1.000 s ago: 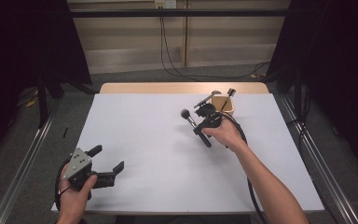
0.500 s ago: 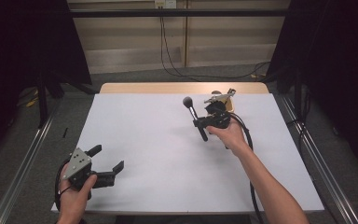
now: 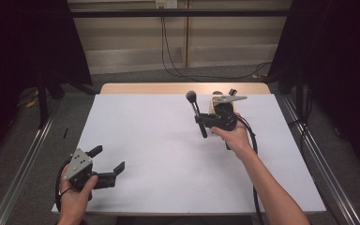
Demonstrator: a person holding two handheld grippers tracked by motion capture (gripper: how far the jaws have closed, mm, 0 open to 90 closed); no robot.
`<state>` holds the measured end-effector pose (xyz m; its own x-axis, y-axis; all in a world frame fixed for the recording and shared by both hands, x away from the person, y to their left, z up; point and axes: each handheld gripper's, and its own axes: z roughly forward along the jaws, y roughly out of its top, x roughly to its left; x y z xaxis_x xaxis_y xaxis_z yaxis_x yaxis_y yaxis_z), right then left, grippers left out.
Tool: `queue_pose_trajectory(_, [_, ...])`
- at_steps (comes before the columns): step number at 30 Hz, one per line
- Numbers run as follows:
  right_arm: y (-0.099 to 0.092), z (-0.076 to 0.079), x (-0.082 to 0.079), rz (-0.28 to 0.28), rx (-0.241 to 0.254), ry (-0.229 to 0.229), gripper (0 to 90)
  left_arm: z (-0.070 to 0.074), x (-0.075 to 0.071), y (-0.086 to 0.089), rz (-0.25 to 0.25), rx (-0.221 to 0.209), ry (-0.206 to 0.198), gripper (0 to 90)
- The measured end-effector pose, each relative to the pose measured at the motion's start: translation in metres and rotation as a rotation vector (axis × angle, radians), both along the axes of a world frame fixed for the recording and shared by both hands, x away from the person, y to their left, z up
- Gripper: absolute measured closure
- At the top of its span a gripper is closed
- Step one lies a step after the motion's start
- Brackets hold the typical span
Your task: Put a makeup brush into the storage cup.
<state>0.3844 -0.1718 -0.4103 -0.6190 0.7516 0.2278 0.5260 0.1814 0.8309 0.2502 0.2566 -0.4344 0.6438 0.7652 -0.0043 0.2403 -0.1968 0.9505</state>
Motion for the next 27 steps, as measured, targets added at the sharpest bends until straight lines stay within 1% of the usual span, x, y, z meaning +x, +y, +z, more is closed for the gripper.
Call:
queue_pose_trajectory(2, [-0.001, 0.002, -0.002, -0.005, 0.024, -0.035, 75.4, 0.000, 0.000, 0.000, 0.001, 0.000, -0.001, 2.1])
queue_pose_trajectory(4, [-0.003, 0.004, -0.004, -0.015, 0.039, -0.049, 75.4, 0.000, 0.000, 0.000, 0.001, -0.001, -0.002, 2.1])
queue_pose_trajectory(6, [-0.004, 0.006, -0.005, -0.010, 0.050, -0.073, 75.4, 0.000, 0.000, 0.001, 0.003, -0.008, 0.000, 2.1])
queue_pose_trajectory(8, [-0.006, 0.008, -0.008, -0.014, 0.078, -0.105, 75.4, 0.000, 0.000, 0.001, 0.003, -0.007, 0.000, 2.1])
queue_pose_trajectory(12, [-0.007, 0.009, -0.010, -0.003, 0.102, -0.156, 75.4, 0.000, 0.000, 0.002, 0.008, -0.005, -0.003, 2.1])
queue_pose_trajectory(14, [-0.007, 0.009, -0.012, -0.004, 0.110, -0.163, 75.4, 0.001, 0.001, 0.003, 0.016, -0.013, -0.003, 2.1])
queue_pose_trajectory(18, [-0.008, 0.009, -0.014, -0.005, 0.131, -0.193, 75.4, 0.000, 0.001, 0.005, 0.030, -0.020, -0.001, 2.1])
queue_pose_trajectory(21, [-0.009, 0.010, -0.015, -0.013, 0.143, -0.208, 75.4, 0.000, 0.001, 0.006, 0.030, -0.021, 0.000, 2.1])
queue_pose_trajectory(27, [-0.015, 0.019, -0.015, -0.034, 0.172, -0.236, 75.4, 0.000, 0.001, 0.005, 0.030, -0.025, 0.000, 2.1])
